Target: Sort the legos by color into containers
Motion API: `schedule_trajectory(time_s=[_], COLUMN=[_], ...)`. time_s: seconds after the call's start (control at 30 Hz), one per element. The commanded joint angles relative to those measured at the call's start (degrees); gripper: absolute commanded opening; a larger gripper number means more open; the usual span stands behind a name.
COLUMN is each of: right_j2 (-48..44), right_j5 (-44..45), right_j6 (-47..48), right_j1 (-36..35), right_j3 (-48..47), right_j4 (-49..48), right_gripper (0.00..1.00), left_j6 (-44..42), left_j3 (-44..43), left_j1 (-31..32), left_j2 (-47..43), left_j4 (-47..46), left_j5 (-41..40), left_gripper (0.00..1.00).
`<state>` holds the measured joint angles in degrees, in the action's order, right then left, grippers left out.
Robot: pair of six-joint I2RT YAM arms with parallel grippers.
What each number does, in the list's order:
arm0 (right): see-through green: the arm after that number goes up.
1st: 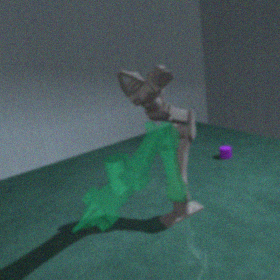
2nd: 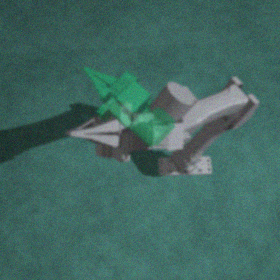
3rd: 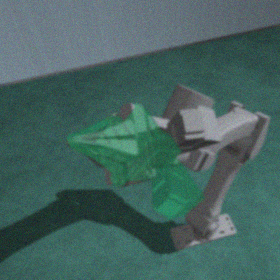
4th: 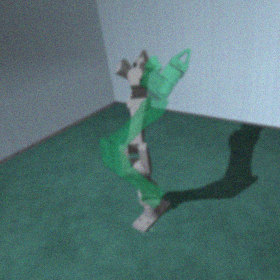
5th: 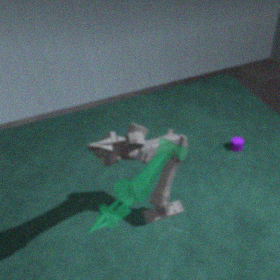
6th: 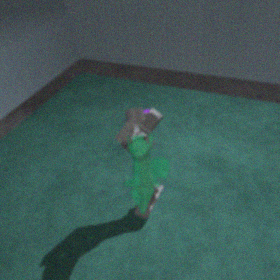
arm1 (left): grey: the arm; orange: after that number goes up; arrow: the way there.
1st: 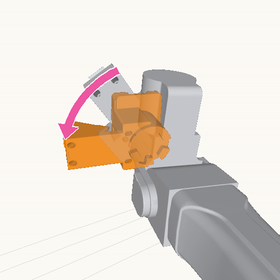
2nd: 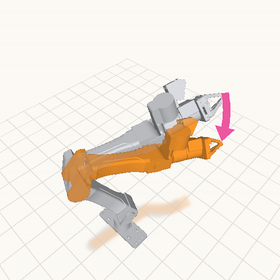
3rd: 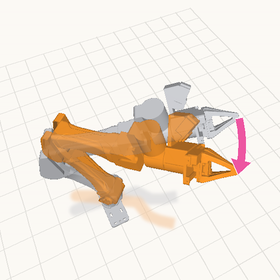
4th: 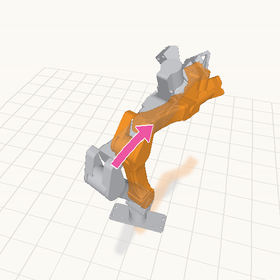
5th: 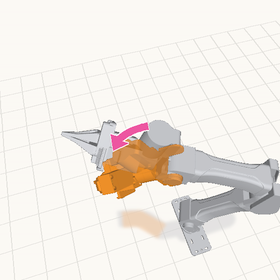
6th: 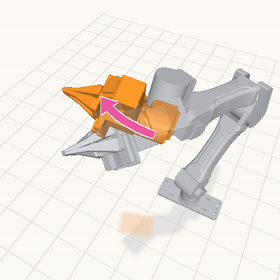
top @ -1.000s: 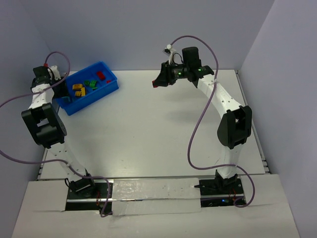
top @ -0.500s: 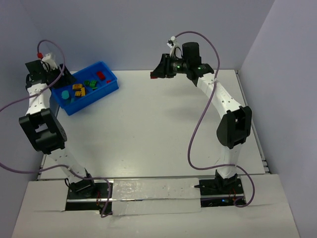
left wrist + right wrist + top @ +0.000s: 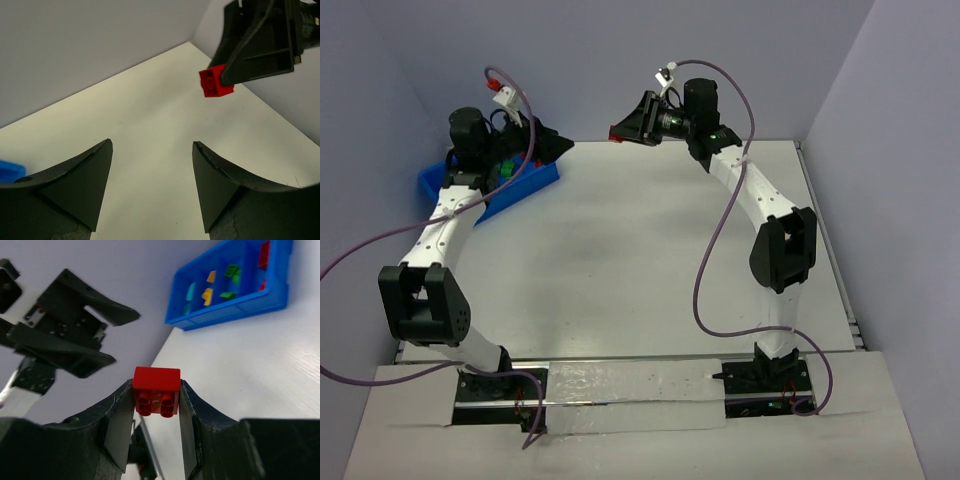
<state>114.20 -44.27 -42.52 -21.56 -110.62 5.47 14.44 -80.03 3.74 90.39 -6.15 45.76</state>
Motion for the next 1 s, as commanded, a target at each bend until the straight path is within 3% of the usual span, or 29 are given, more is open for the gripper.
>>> schedule_trajectory(time_s=[0.0,0.23,0.67,0.97], right_j2=[-0.33,-0.50,-0.81,-0.82], right_j5=[-13.48,-22.33,-24.79,-27.57], right_j6=[-5.61,-11.54,-10.38,-10.07], right_j1=[-0.50,-0.69,-1.41,-2.08], right_j3=[1.37,4.65,4.86,4.45], right_j4=[-16.86,-27.96,-26.87,-27.15], right_gripper=[0.00,0.00,0.00,0.00], left_j6=[-5.04,-16.41,-32.75,-41.25], left_j3=[1.72,1.88,1.47,0.29], left_j1=[2.80,7.30,13.71,14.37], left_j2=[-2.21,-3.90,-7.27,-6.72], left_j4=[-12.20,-13.24,-5.87,-0.52], left_j5=[5.57,10.45,11.83,11.21], left_gripper=[0.75,0.75,0.75,0.74])
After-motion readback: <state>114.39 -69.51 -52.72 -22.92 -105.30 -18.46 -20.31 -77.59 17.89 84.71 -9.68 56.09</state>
